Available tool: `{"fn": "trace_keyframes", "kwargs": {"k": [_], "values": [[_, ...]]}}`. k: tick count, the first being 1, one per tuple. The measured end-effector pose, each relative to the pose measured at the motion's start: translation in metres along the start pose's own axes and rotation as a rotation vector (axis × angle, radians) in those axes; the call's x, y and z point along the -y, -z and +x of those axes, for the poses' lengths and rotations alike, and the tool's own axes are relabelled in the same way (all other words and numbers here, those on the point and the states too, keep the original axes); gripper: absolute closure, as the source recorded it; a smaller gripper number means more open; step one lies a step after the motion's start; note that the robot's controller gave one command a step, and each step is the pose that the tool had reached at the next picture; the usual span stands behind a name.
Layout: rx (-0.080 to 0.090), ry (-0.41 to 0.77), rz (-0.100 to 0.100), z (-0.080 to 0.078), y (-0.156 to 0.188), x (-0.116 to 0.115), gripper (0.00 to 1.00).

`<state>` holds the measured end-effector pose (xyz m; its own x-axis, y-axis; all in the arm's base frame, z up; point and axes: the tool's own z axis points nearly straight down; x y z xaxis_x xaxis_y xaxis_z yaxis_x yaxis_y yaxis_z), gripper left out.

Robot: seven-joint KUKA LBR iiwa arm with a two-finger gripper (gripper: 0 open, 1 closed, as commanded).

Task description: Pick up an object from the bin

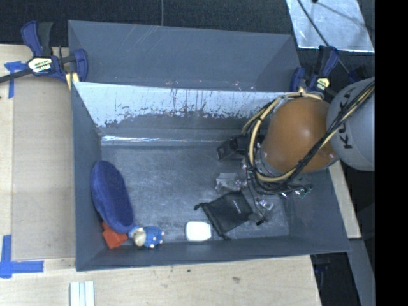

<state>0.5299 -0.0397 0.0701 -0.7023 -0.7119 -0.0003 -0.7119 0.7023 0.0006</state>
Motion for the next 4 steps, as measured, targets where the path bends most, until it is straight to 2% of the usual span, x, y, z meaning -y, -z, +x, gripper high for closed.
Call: {"fn": "trace_keyframes", "kwargs": {"k": [1,2,3,4], "values": [[0.002,0.000,0.002,-0.001,0.001,0.001,1.00],[0.010,0.033,0.009,-0.047,0.132,-0.014,1.00],[0.002,0.060,0.006,-0.015,0.119,0.045,1.00],[0.008,0.064,0.011,-0.013,0.276,0.063,1.00]]}}
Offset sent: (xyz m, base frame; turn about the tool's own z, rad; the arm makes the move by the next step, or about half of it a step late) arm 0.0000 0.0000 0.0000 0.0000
